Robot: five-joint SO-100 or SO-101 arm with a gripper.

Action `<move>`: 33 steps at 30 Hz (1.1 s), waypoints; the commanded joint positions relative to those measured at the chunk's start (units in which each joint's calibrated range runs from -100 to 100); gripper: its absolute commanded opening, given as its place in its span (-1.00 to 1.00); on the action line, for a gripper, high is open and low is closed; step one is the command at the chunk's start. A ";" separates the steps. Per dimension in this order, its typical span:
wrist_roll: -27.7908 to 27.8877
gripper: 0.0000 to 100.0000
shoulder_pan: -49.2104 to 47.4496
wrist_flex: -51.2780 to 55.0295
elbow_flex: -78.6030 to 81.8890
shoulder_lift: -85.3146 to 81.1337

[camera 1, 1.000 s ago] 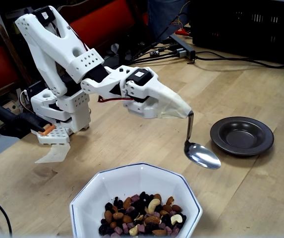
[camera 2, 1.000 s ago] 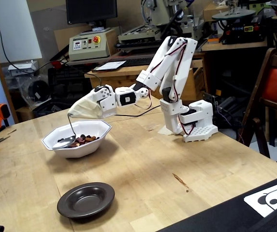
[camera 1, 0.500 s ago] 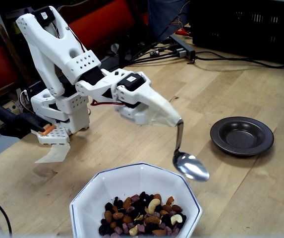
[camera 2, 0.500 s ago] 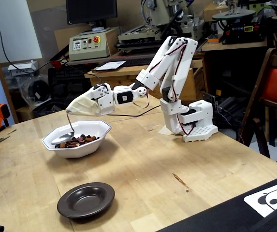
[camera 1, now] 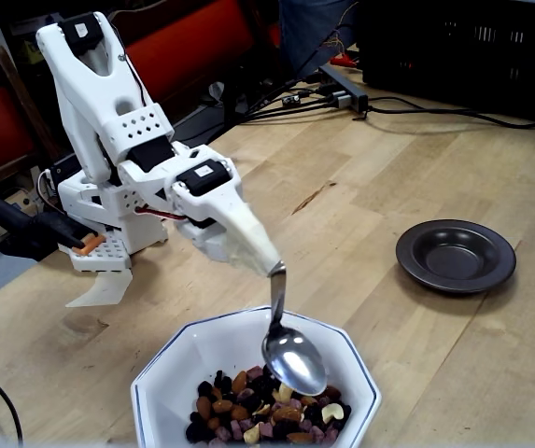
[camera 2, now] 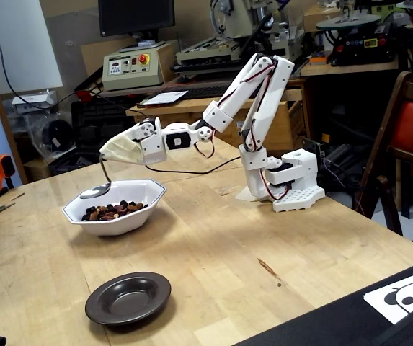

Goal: Use spoon to transfer food from the white bowl to brown plate

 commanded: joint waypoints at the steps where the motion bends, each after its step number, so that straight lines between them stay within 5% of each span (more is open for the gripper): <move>1: 0.15 -0.95 2.28 -0.54 -2.49 -2.36; 33: 0.20 -0.95 5.31 -7.26 6.80 -2.28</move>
